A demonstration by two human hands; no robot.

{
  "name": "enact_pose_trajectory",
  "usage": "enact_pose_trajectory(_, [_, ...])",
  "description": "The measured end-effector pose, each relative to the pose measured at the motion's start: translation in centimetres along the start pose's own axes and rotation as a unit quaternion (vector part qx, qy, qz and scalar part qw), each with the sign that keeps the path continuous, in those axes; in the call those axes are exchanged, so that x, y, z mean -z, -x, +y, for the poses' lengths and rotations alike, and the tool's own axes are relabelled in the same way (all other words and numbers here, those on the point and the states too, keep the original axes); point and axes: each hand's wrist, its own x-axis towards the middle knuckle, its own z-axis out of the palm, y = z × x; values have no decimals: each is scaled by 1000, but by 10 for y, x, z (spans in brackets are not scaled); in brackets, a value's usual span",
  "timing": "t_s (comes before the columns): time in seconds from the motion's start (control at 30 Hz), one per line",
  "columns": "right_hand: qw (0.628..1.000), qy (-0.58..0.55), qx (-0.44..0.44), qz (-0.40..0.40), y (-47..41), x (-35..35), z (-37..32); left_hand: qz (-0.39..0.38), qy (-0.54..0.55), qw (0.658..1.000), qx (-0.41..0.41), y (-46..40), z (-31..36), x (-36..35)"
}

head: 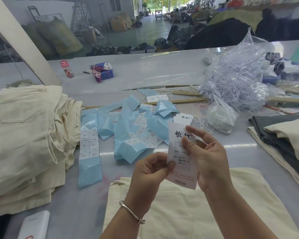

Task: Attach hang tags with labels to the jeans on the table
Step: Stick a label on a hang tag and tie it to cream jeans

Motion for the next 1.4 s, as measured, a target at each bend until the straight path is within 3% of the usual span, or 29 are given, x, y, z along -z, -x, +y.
enact_pose_trajectory(0.3, [979,173,106,31,-8,1,13,-1,-10,998,55,-30,-4,-8])
enact_pose_trajectory(0.47, [976,196,89,40,-31,27,23,-3,-20,997,80,-51,-22,-21])
enact_pose_trajectory(0.6, [960,247,111,79,-49,60,45,43,-139,987,73,-70,-50,-34])
enact_pose_trajectory(0.73, [918,357,69,161,-82,117,62,132,-226,960,103,-87,-83,-25])
enact_pose_trajectory(0.87, [854,491,19,169,-130,161,68,201,-243,937,151,-100,-109,-10])
enact_pose_trajectory(1.0, [801,593,2,79,-183,161,73,210,-250,932,157,-106,-124,-8])
enact_pose_trajectory(1.13, [710,677,29,-194,-218,133,84,228,-235,929,170,-108,-129,2])
enact_pose_trajectory(1.23, [630,702,14,-331,-223,118,91,257,-204,925,190,-109,-128,15])
enact_pose_trajectory(1.4, [530,760,41,-374,-215,117,97,252,-154,934,203,-108,-127,22])
